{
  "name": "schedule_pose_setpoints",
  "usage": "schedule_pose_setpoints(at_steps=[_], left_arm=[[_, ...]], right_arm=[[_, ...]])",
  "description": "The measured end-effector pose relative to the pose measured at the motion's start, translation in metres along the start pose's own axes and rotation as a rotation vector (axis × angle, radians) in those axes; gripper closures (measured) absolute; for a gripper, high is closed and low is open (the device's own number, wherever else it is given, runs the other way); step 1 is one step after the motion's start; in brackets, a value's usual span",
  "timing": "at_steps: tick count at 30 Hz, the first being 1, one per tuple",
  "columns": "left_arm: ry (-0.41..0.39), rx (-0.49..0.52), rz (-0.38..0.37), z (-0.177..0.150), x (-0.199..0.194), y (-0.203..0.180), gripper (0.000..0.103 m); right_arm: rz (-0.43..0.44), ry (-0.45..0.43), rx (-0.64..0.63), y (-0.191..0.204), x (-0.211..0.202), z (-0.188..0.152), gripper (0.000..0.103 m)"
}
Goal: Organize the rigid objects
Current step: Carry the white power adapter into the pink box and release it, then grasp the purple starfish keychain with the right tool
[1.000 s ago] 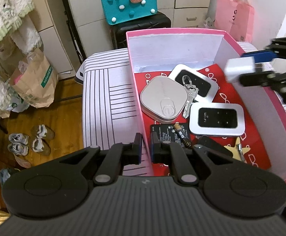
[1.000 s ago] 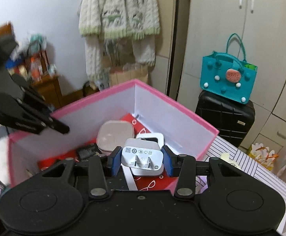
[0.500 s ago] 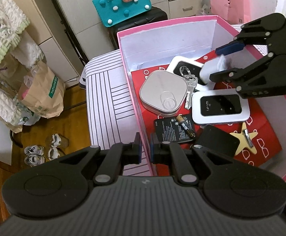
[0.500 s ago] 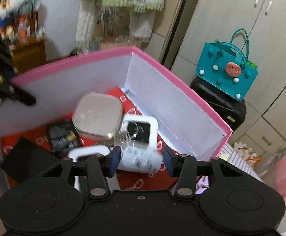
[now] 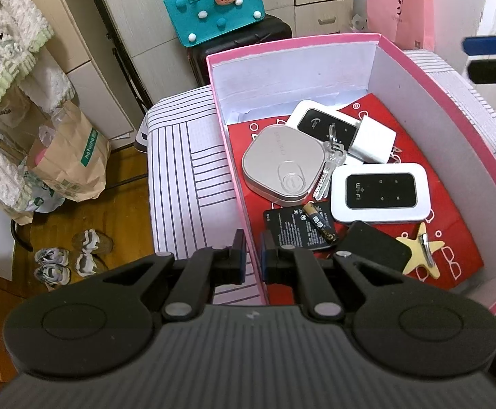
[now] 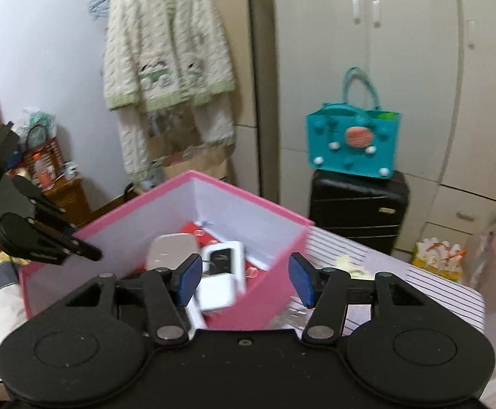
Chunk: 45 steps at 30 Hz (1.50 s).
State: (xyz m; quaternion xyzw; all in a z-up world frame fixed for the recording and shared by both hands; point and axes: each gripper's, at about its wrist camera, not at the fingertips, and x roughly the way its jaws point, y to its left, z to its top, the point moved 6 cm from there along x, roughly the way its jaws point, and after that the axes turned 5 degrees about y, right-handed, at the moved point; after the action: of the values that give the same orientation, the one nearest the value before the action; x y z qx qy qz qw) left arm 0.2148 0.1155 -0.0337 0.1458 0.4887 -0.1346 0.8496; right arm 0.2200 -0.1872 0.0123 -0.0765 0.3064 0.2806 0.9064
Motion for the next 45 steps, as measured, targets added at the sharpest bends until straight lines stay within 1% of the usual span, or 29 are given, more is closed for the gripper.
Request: schedule_pose_setpoints(at_steps=[2,6,10,16,18,22,24,28,31,33,35,37,38,40,41,45], left_arm=[[-0.002,-0.006,-0.003,0.000,0.000,0.000,0.096],[-0.005,-0.023,-0.009,0.000,0.000,0.001,0.096],[-0.005,-0.051,-0.022,0.001,0.001,0.003,0.096],[-0.002,-0.073,-0.026,0.000,0.000,0.004,0.096],[-0.001,-0.080,-0.025,0.001,0.000,0.005,0.096],[0.002,-0.090,-0.025,0.001,0.001,0.005,0.096],[0.002,-0.092,-0.023,0.001,0.001,0.005,0.096],[0.004,-0.085,-0.020,0.001,0.001,0.005,0.096],[0.009,-0.080,-0.016,0.001,0.001,0.005,0.096],[0.011,-0.083,-0.017,0.002,0.001,0.005,0.096],[0.011,-0.087,-0.022,0.002,0.001,0.005,0.096],[0.012,-0.092,-0.026,0.002,0.002,0.005,0.096],[0.013,-0.092,-0.027,0.002,0.002,0.006,0.096],[0.014,-0.095,-0.029,0.002,0.003,0.006,0.096],[0.016,-0.095,-0.029,0.002,0.004,0.006,0.096],[0.016,-0.097,-0.029,0.002,0.005,0.006,0.096]], right_arm=[[-0.028,0.008,0.008,-0.012,-0.002,-0.009,0.039],[-0.041,0.058,0.050,-0.037,0.005,-0.028,0.038],[-0.089,0.077,0.060,-0.056,0.023,-0.053,0.038],[-0.056,0.105,0.059,-0.064,0.058,-0.075,0.039],[-0.057,0.115,0.056,-0.064,0.069,-0.076,0.041],[-0.057,0.111,0.082,-0.071,0.087,-0.072,0.047],[-0.055,0.109,0.093,-0.074,0.098,-0.068,0.048],[-0.090,0.113,0.071,-0.079,0.119,-0.063,0.049],[-0.123,0.100,0.070,-0.081,0.132,-0.062,0.050],[-0.141,0.081,0.074,-0.083,0.133,-0.062,0.050],[-0.129,0.074,0.096,-0.085,0.133,-0.063,0.054],[-0.102,0.072,0.101,-0.085,0.131,-0.064,0.071],[-0.097,0.069,0.104,-0.084,0.129,-0.064,0.074],[-0.107,0.048,0.104,-0.083,0.124,-0.063,0.091],[-0.107,0.040,0.108,-0.082,0.121,-0.061,0.091],[-0.103,0.054,0.143,-0.083,0.116,-0.064,0.091]])
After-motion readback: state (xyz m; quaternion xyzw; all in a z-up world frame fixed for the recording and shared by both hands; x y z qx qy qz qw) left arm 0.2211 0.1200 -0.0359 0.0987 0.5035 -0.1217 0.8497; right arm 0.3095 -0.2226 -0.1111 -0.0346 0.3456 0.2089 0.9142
